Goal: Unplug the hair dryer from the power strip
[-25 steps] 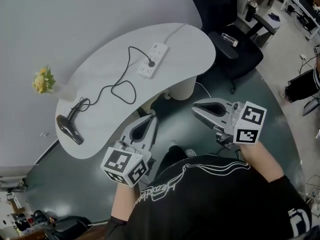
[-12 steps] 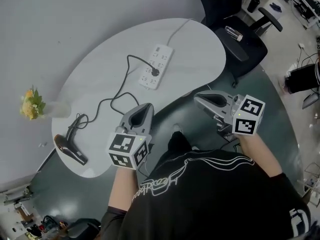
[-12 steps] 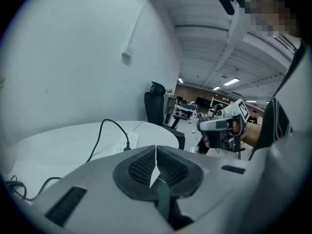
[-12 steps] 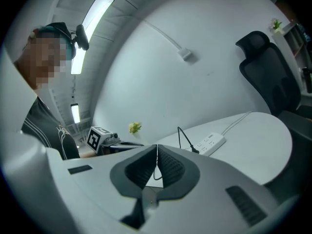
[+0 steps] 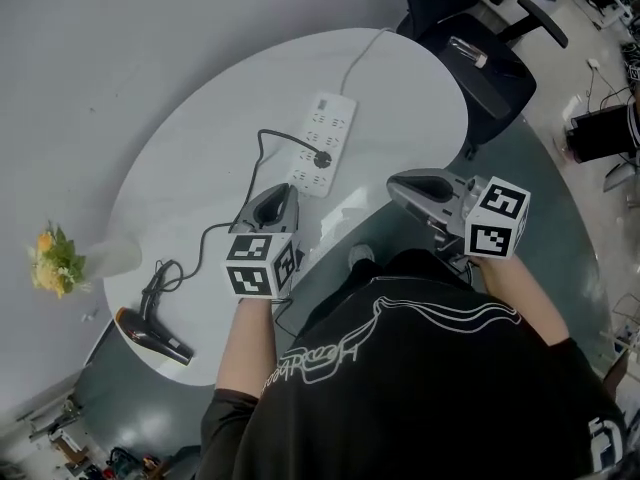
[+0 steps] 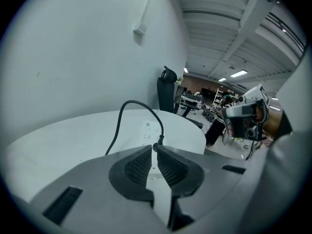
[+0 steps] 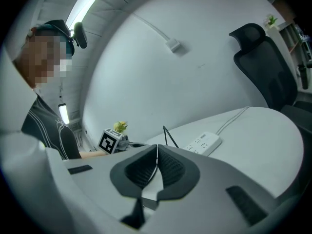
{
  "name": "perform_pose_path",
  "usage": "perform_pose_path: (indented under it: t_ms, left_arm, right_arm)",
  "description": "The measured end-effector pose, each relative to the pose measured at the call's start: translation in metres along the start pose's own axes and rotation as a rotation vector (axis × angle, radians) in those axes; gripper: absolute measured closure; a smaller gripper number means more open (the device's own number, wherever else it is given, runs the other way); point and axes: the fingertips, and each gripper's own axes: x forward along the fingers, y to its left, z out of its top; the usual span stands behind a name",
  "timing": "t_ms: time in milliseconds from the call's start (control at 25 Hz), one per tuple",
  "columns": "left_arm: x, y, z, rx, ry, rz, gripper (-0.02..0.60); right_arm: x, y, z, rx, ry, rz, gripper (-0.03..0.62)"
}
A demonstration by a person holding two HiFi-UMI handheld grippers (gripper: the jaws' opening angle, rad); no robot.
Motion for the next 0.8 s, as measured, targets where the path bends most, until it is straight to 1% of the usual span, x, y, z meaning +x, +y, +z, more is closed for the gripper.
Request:
perform_pose_path:
  t_ms: [160,240,360,400,640,800]
  left_arm:
    - [0.027,0.013,-0.01,-0.021,0.054,-0.016,0.507]
    - [0.037,0.015,-0.015,-0.036,0.08,-0.034,0.475]
    - [0.051,0.015,-0.019,-0.059,0.108,-0.067,0.404]
    - [0.056,0.017,-0.02,-0.063,0.114,-0.07,0.394]
    - [0.072,0.025,-0.027,-0.118,0.149,-0.073,0.385]
    - [0.078,0.028,-0.033,-0.127,0.179,-0.07,0.385]
  right_arm:
    - [0.01,-0.013,-0.004,0.018,0.018,-0.003,0.597]
    - [0.013,-0.018,-0.006,0.033,0.028,-0.002,0.597]
    - [0.018,-0.03,-0.008,0.049,0.046,-0.002,0.597]
    - [0.021,-0.033,-0.009,0.048,0.053,0.001,0.597]
    - [0.043,-0.038,-0.011,-0.019,0.126,0.02,0.595]
    - [0.056,-0.042,-0.018,-0.064,0.188,0.031,0.595]
